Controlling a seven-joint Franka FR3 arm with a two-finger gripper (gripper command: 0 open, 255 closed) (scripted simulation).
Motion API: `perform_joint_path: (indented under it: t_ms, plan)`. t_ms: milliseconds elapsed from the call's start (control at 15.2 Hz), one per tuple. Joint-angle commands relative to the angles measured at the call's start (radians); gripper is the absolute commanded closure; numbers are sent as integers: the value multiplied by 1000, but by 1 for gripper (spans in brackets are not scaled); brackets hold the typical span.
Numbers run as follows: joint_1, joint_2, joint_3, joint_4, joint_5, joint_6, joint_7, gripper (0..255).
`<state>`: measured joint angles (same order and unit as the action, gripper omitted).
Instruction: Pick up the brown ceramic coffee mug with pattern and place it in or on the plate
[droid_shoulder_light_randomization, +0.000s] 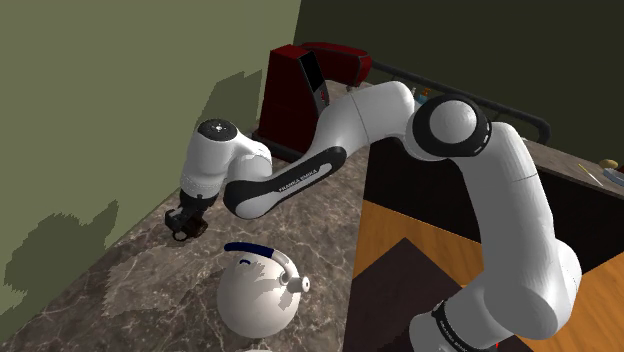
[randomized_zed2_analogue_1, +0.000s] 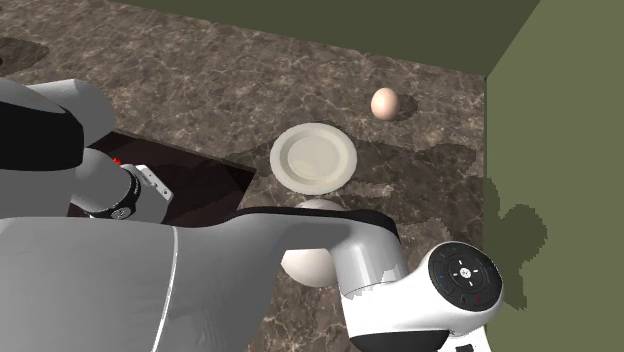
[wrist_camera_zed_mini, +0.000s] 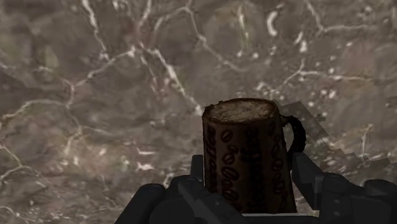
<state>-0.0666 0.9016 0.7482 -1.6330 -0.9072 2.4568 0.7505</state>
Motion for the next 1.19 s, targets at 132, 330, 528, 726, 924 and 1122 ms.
perform_joint_path:
  t_ms: [132, 330, 528, 726, 924, 1122]
  plan:
    - [-4, -8, 7, -2, 6, -7, -4, 255]
    - [-18, -32, 27, -8, 25, -27, -16, 255]
    - [-31, -56, 47, -12, 45, -48, -27, 255]
    - [-44, -78, 68, -14, 64, -70, -40, 255]
    - [-56, -100, 88, -14, 84, -92, -52, 255]
    - [-67, -121, 107, -12, 104, -116, -64, 255]
